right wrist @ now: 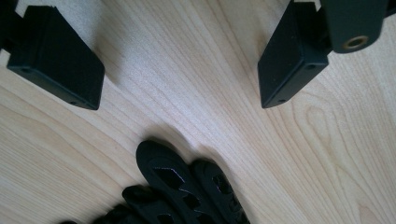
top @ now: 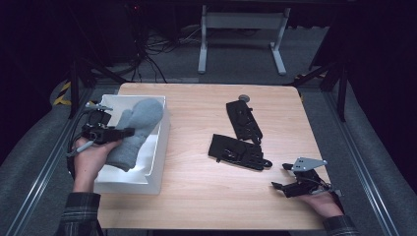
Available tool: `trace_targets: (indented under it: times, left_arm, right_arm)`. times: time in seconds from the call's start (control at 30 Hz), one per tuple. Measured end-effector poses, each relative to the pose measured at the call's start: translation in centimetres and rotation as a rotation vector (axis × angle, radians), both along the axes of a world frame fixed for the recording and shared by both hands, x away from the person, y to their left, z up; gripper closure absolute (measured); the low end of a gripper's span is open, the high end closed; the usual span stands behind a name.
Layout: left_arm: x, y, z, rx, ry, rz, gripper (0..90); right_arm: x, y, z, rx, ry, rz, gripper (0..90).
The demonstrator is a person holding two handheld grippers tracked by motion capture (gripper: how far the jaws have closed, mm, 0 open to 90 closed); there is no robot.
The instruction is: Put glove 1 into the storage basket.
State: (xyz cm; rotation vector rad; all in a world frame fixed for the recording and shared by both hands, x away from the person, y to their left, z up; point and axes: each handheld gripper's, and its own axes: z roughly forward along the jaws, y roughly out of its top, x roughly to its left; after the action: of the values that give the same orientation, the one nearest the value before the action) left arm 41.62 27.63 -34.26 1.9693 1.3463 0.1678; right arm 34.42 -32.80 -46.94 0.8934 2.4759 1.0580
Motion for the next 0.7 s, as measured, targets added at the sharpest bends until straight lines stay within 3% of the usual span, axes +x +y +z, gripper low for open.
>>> trace_targets:
  times: [0.13,0.47,0.57,0.7]
  left_arm:
    - [0.5,0.2,-2.2,-0.007,0.042,0.029,69.2]
    - [1.8,1.0,-6.7,0.023,0.132,0.114,67.7]
    - [2.0,0.9,-7.3,0.074,0.149,0.135,63.5]
    - [2.1,0.6,-7.2,0.119,0.135,0.156,51.3]
  right_arm:
    - [0.0,0.0,0.0,0.000,0.000,-0.001,15.2]
    - [0.0,0.0,0.0,0.000,-0.001,-0.002,15.2]
    - [0.0,0.0,0.0,0.000,0.000,-0.002,15.2]
    - [0.0,0.0,0.0,0.000,0.000,-0.002,15.2]
